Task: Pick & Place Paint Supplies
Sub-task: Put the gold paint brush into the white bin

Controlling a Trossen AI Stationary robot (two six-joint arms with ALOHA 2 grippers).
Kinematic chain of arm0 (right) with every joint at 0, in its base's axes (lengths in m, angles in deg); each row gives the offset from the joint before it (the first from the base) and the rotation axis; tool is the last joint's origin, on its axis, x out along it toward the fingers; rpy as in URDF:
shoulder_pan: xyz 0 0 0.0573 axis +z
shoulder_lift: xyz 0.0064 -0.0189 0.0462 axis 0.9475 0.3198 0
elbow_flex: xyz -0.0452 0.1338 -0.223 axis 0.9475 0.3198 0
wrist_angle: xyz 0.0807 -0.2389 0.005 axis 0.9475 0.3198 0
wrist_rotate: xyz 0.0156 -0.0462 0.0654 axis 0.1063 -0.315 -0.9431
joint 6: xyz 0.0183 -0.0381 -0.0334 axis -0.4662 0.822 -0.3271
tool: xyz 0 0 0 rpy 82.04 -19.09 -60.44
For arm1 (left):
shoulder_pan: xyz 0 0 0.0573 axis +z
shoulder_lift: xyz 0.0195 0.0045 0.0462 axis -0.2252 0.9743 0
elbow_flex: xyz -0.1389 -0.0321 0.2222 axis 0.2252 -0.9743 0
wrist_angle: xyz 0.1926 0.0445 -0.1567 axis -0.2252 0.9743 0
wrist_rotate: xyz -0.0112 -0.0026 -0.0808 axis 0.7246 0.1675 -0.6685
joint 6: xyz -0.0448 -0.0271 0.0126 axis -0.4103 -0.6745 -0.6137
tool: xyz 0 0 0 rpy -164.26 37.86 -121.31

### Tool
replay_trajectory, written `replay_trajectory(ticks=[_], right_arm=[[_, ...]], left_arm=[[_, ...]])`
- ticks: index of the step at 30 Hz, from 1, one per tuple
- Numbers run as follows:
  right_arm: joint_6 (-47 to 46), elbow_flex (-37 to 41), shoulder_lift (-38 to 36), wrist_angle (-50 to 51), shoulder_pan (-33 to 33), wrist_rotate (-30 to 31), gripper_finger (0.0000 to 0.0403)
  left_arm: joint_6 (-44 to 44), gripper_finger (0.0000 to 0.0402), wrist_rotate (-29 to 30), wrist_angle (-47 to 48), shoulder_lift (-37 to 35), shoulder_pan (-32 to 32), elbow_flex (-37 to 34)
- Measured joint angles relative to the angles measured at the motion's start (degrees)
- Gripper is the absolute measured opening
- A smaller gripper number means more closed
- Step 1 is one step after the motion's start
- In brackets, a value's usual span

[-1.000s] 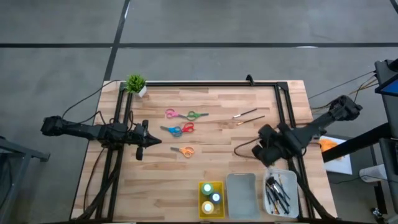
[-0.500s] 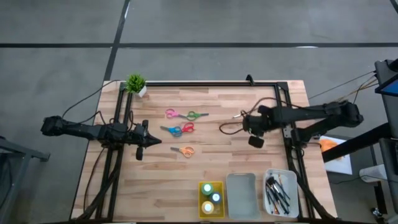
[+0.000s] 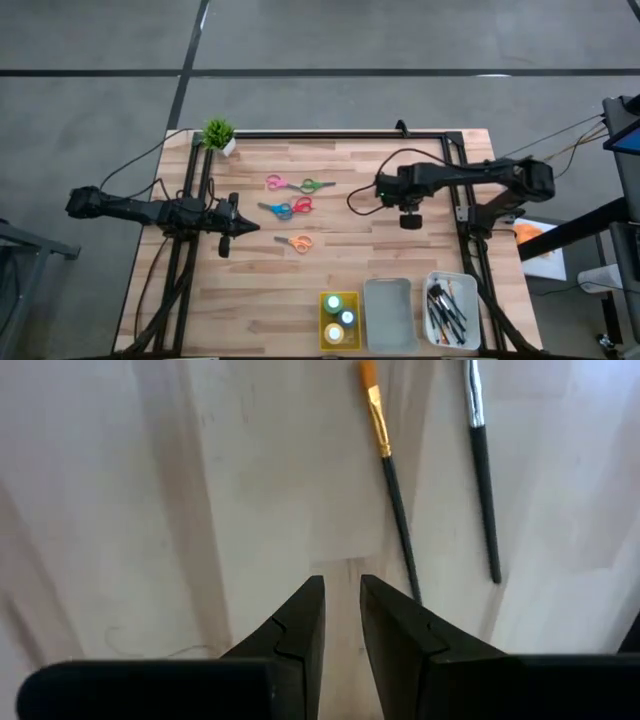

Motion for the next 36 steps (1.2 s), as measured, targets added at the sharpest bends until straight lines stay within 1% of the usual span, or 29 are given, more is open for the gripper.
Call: replay_trajectory(ticks=[5, 10, 14, 19, 28, 36], right_arm=[[4.6, 0.0, 2.5, -3.1, -2.7, -0.6, 0.0064], [7.1, 0.0, 3.4, -5.5, -7.1, -6.1, 0.0064], [9.9, 0.0, 3.9, -6.8, -9.8, -8.1, 0.0064], [12.5, 0.0, 4.8, -7.9, -10.6, -8.2, 0.0064], [12.6, 0.0, 8.8, -8.6, -11.1, -6.8, 0.0064], [13.9, 0.0, 12.6, -9.7, -12.0, -6.7, 0.0063]], left_arm=[[0.0, 0.0000, 0.0, 0.0, 0.0, 0.0, 0.0], [0.0, 0.0000, 0.0, 0.0, 0.0, 0.0, 0.0], [0.0, 0.0000, 0.0, 0.0, 0.0, 0.0, 0.0], [0.0, 0.0000, 0.0, 0.0, 0.0, 0.0, 0.0], [0.0, 0.0000, 0.0, 0.0, 0.0, 0.0, 0.0], [0.0, 0.0000, 0.0, 0.0, 0.0, 0.0, 0.0]])
